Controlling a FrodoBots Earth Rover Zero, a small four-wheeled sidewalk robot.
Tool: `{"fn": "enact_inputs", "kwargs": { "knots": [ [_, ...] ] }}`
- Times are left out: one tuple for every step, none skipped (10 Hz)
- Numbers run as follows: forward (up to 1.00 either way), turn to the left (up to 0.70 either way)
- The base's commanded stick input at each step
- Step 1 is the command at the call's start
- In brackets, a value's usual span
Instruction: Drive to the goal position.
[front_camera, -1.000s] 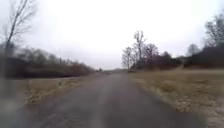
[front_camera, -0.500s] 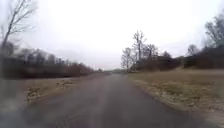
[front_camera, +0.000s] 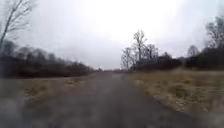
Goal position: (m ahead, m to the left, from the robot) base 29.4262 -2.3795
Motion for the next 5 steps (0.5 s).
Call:
{"fn": "enact_inputs", "kwargs": {
  "knots": [
    [0.70,0.00],
    [0.70,0.00],
    [0.70,0.00],
    [0.70,0.00],
    [0.70,0.00]
  ]
}}
